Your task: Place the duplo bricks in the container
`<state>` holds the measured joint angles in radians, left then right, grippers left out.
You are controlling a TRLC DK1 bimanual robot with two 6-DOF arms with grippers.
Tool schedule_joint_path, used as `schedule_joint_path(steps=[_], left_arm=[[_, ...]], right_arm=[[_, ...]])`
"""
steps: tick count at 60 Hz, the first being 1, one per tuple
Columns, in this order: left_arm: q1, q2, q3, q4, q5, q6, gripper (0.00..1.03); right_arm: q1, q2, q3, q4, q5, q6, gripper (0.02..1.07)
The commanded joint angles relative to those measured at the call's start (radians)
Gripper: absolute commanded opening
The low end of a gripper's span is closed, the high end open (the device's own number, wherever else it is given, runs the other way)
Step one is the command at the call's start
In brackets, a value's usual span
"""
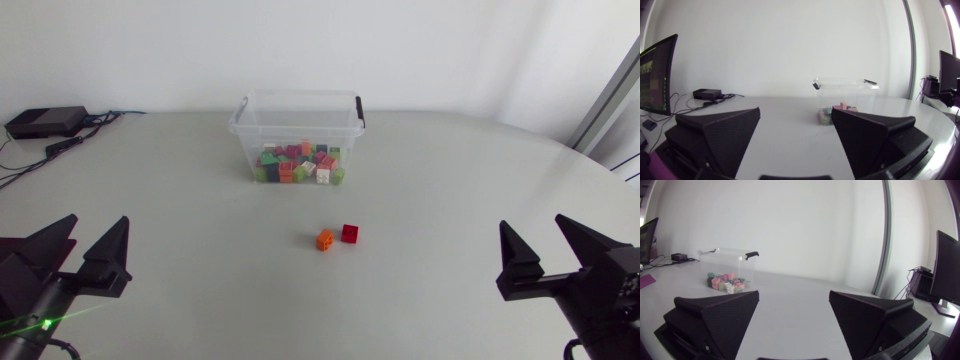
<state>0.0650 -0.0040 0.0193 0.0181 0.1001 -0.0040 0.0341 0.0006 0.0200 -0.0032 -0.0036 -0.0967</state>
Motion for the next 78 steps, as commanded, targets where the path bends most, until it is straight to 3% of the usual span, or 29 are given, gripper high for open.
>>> schedule_joint_path(steps=[1, 34, 52, 70, 78], left_arm=[[-0.008, -0.008, -0.022, 0.008, 0.004, -0.021, 0.99], [-0.002, -0.011, -0.019, 0.017, 0.006, -0.019, 0.99], [0.010, -0.001, 0.074, 0.011, 0.006, -0.024, 0.99], [-0.022, 0.286, 0.268, 0.003, 0.006, -0.033, 0.99], [-0.080, 0.469, 0.380, -0.040, 0.007, -0.017, 0.97]], right_arm=[[0.009, -0.004, -0.022, -0.003, -0.003, 0.023, 1.03], [0.018, -0.008, -0.018, 0.006, -0.003, 0.023, 1.03], [0.015, 0.010, 0.090, -0.003, 0.005, 0.023, 1.03], [0.016, 0.188, 0.202, 0.023, 0.007, 0.026, 1.03], [0.020, 0.317, 0.287, 0.026, -0.003, 0.025, 1.03]])
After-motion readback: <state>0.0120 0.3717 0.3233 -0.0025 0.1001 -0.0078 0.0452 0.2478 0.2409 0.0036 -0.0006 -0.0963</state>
